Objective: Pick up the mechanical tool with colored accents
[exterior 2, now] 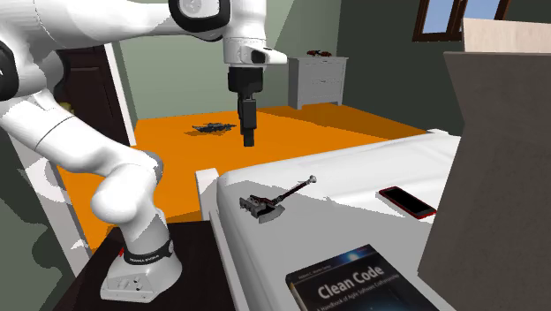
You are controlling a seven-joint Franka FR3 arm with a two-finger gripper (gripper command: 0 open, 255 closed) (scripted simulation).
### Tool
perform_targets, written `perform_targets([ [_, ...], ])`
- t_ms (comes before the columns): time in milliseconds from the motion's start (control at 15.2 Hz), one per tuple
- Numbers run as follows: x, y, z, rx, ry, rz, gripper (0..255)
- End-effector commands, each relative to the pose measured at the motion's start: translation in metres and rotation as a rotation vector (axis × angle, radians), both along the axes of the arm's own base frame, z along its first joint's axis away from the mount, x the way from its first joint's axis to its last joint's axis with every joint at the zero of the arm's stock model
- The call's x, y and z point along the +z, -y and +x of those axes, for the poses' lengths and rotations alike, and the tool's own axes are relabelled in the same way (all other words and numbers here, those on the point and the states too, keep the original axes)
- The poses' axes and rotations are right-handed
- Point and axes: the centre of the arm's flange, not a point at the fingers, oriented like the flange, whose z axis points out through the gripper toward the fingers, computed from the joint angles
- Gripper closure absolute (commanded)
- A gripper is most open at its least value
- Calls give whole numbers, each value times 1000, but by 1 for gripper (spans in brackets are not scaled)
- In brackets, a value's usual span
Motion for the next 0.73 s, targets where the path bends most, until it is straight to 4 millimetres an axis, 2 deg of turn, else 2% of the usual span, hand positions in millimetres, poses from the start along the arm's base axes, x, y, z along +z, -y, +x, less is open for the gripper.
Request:
perform_targets([
  [0,0,0,0,0,0,0,0],
  [660,-103,-32,70,366,7,31,0],
])
